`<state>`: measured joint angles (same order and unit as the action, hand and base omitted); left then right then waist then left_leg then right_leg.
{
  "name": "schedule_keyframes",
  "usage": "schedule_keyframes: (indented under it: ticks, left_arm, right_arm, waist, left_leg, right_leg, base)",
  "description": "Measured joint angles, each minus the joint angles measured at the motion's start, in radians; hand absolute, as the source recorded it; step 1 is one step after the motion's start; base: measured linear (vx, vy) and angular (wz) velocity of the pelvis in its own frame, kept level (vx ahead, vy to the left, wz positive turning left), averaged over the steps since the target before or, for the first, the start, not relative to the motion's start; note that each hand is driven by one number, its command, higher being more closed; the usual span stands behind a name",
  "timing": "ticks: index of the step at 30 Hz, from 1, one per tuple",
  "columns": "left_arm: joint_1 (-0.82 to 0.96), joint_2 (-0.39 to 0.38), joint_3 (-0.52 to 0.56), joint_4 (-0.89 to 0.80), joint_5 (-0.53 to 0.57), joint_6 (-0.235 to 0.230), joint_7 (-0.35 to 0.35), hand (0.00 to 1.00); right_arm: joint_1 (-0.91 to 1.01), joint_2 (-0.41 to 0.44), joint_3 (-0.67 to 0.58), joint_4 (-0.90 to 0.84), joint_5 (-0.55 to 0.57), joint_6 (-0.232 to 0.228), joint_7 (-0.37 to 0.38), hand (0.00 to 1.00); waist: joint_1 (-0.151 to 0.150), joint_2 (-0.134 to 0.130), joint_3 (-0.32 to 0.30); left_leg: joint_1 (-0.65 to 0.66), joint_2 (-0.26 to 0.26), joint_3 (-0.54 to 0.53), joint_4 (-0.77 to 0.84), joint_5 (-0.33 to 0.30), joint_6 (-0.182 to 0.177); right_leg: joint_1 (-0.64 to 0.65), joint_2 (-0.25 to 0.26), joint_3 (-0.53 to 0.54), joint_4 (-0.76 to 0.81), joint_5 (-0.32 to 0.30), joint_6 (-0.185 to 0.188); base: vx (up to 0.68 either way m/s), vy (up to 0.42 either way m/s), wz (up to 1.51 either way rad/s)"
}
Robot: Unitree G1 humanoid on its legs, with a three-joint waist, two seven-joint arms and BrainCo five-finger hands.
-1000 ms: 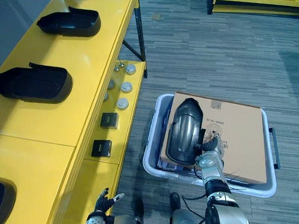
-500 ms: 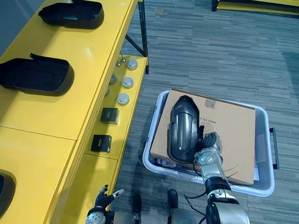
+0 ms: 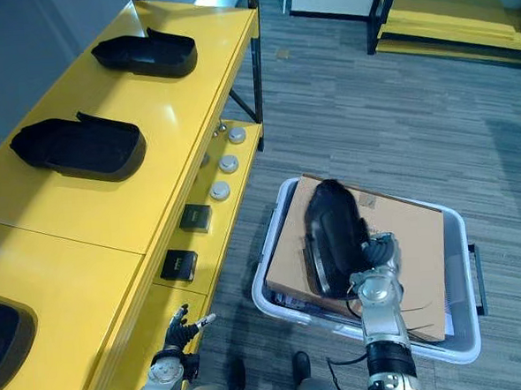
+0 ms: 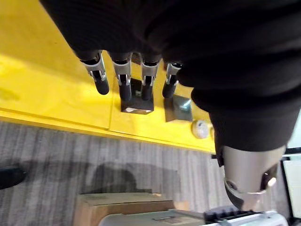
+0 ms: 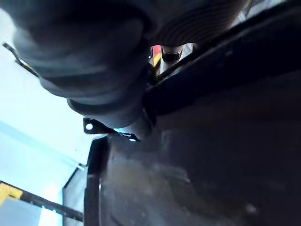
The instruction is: Walk over and take plastic housings, then place them on the shelf
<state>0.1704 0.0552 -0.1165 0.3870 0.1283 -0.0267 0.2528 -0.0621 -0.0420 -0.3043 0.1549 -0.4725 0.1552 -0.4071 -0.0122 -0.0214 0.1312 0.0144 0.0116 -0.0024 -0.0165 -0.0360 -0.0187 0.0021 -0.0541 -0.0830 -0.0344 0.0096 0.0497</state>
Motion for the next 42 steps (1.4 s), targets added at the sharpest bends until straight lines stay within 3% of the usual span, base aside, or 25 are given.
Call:
schedule_keyframes:
  ticks: [6, 13, 26, 31, 32, 42]
  left_arm:
    - [0.005, -0.018, -0.043, -0.26, 0.001, -0.03, 0.03, 0.0]
    - [-0.055, -0.033, -0.152, -0.478, -0.005, -0.088, 0.077, 0.0]
    - [-0.231, -0.044, -0.386, -0.477, -0.139, -0.108, 0.087, 0.0]
    - [-0.263, -0.052, -0.4, -0.473, -0.198, -0.107, 0.128, 0.0]
    - [-0.269, -0.052, -0.401, -0.473, -0.202, -0.107, 0.131, 1.0]
    - [-0.278, -0.03, -0.388, -0.459, -0.267, -0.107, 0.211, 1.0]
  right_arm:
    - [0.034, 0.037, 0.023, -0.183, -0.012, -0.028, -0.056, 1.0]
    - [0.04, 0.039, 0.172, -0.362, -0.053, -0.079, -0.079, 1.0]
    - [0.047, 0.055, 0.443, -0.528, -0.087, -0.162, -0.1, 1.0]
    - [0.046, 0.055, 0.481, -0.528, -0.078, -0.174, -0.124, 1.0]
    - [0.046, 0.055, 0.483, -0.528, -0.077, -0.175, -0.126, 1.0]
    - [0.047, -0.013, 0.55, -0.528, -0.047, -0.189, -0.138, 1.0]
  waist:
    - [-0.01, 0.002, -0.024]
    - [-0.017, 0.005, -0.045]
    - [-0.026, 0.006, -0.057]
    - [-0.027, 0.009, -0.087]
    - [-0.027, 0.01, -0.088]
    - [-0.029, 0.01, -0.102]
  left_leg:
    - [0.0, 0.001, -0.002, 0.01, 0.0, 0.0]
    - [0.002, 0.002, -0.007, 0.017, 0.0, 0.0]
    - [0.025, 0.007, 0.02, 0.017, -0.001, 0.002]
    - [0.025, 0.007, 0.03, 0.017, -0.001, 0.002]
    - [0.025, 0.007, 0.03, 0.017, -0.001, 0.002]
    - [0.025, 0.007, 0.037, 0.017, -0.001, 0.002]
  right_leg:
    - [0.006, 0.002, -0.002, 0.0, 0.004, -0.004]
    - [0.012, 0.003, -0.003, 0.0, 0.004, -0.005]
    - [0.025, 0.01, 0.021, -0.001, 0.013, -0.012]
    - [0.02, 0.015, 0.031, -0.001, 0.014, -0.013]
    - [0.02, 0.015, 0.031, -0.001, 0.014, -0.013]
    - [0.014, 0.015, 0.047, -0.002, 0.025, -0.012]
  base:
    - [-0.03, -0.004, 0.0]
    - [0.0, -0.002, 0.02]
    - [-0.03, -0.001, -0.05]
    - [0.0, -0.009, -0.07]
    - [0.0, 0.0, 0.0]
    - [-0.03, 0.002, -0.04]
